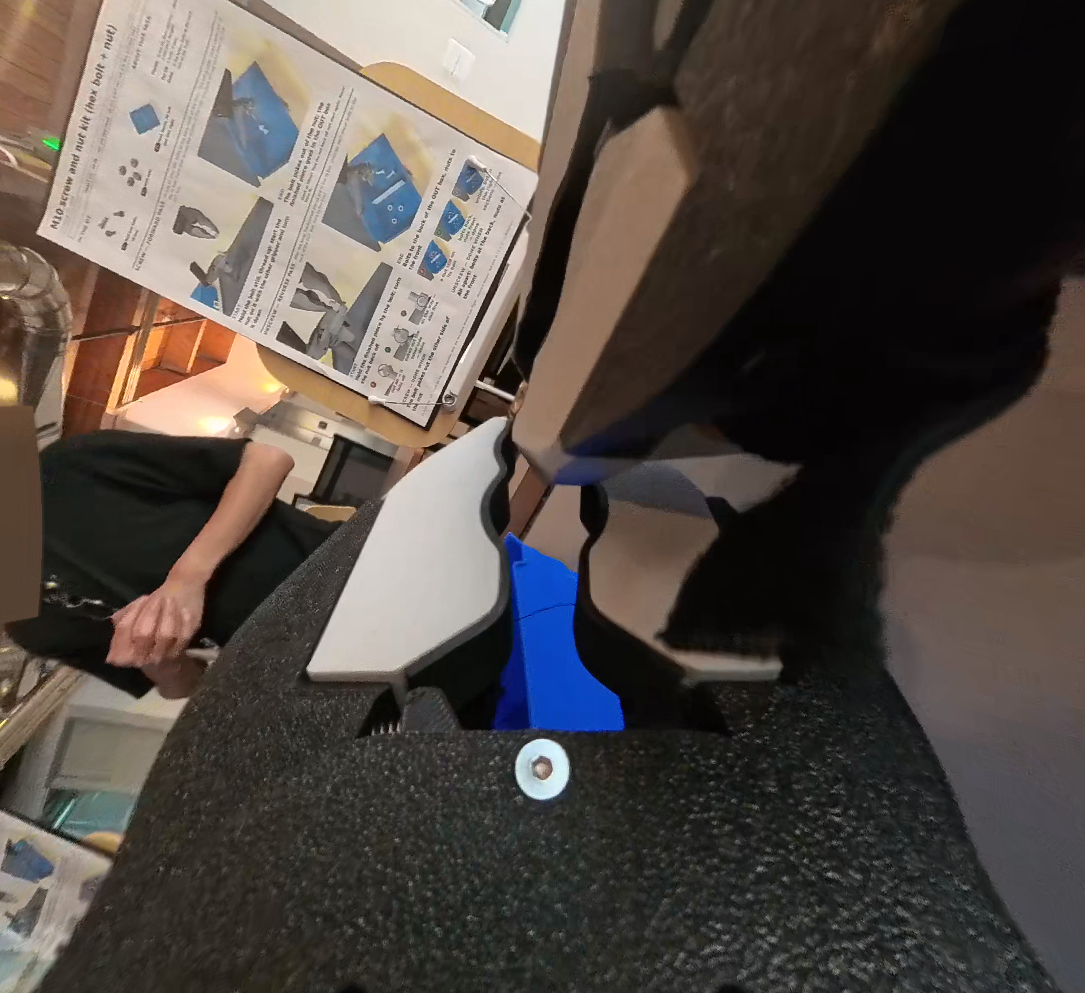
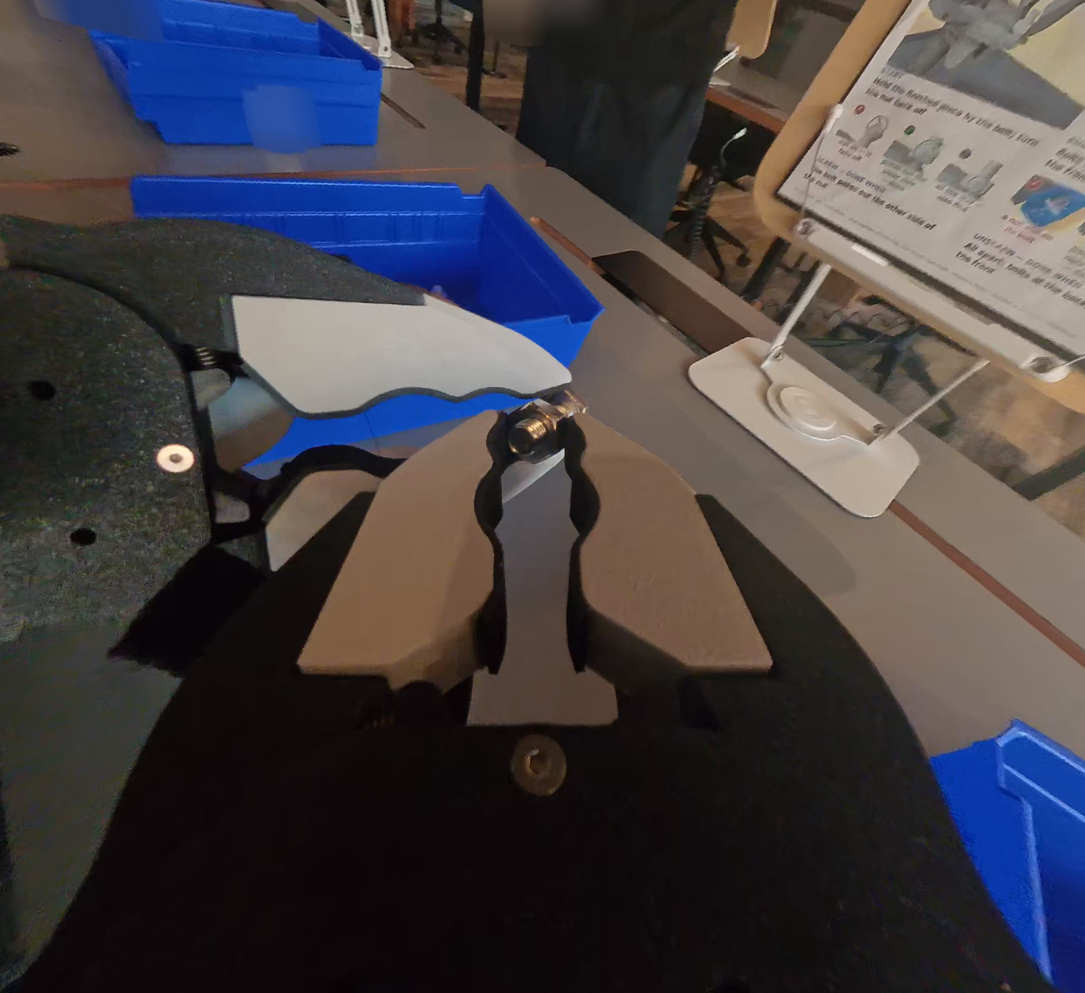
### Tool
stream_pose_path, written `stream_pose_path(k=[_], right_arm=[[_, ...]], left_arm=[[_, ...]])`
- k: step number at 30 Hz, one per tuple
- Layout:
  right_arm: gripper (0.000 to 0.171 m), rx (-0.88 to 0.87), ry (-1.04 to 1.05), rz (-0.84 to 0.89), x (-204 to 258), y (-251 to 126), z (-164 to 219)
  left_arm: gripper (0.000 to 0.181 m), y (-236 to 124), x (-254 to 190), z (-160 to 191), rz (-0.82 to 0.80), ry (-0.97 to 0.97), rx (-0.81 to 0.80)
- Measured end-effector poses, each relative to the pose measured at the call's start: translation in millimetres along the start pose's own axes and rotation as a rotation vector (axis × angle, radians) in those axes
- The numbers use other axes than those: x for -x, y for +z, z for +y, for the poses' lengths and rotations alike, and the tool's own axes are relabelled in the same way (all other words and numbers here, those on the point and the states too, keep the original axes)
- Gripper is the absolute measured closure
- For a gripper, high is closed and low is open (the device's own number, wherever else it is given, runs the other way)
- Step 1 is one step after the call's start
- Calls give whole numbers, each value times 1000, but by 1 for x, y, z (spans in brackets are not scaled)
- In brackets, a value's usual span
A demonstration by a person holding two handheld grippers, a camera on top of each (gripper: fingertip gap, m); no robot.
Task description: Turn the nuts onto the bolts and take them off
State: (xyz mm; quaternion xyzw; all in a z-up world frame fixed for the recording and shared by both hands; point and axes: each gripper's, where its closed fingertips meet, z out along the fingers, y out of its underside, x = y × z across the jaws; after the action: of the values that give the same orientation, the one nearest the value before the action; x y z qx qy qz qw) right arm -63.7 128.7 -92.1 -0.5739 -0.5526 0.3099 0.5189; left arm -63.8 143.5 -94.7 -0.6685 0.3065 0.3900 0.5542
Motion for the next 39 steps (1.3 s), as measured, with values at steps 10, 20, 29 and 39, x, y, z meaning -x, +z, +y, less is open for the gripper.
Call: stream_pose_path(k=[10, 20, 29, 39], right_arm=[[153, 145, 298, -442, 7, -20, 20], [153, 401, 264, -646, 23, -45, 33], [153, 477, 231, -637, 27, -42, 41], [153, 473, 292, -606, 24, -36, 37]], left_arm=[[138, -9, -24, 11, 296, -215, -193], [135, -36, -63, -20, 815, -693, -512], [142, -34, -69, -23, 833, -725, -529], [149, -29, -69, -22, 742, -692, -517]])
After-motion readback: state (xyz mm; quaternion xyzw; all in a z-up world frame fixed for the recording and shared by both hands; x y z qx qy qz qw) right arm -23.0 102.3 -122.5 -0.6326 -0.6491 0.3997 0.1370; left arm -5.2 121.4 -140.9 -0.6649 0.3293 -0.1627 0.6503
